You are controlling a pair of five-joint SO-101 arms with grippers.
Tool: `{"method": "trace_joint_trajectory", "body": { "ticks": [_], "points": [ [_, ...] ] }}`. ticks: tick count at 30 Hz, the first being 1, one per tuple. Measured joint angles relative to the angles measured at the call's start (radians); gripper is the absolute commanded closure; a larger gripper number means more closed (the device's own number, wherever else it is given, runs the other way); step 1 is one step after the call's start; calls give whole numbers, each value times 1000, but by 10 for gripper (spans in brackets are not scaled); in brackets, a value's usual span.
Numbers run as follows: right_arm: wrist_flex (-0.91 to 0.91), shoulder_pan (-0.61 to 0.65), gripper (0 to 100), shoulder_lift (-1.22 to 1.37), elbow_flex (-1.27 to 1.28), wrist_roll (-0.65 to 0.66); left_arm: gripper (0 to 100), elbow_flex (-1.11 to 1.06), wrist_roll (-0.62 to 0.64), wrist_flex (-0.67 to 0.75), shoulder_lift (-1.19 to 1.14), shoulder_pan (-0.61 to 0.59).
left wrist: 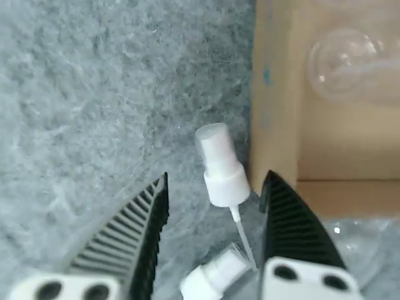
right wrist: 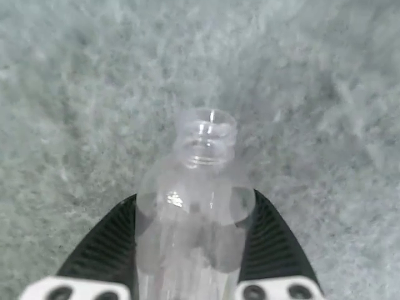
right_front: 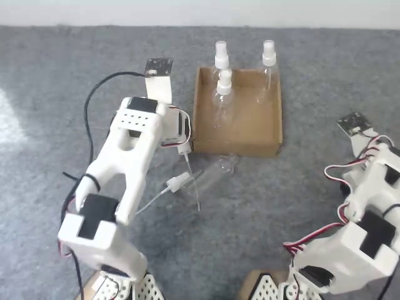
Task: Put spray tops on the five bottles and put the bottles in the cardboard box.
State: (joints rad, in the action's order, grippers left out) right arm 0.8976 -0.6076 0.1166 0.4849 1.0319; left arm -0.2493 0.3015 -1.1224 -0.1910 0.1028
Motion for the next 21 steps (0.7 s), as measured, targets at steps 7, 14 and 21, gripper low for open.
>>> {"method": "trace_joint_trajectory", "body": {
  "ticks": [7, 14, 21],
  "points": [
    [0, -23, 987, 0, 0, -5, 772, 9, 32, 17, -52, -23],
    [0, -23, 987, 0, 0, -5, 772, 21, 34, 17, -71, -31],
    [0, -23, 987, 0, 0, -5, 772, 74, 20, 43, -157, -32]
  ]
}}
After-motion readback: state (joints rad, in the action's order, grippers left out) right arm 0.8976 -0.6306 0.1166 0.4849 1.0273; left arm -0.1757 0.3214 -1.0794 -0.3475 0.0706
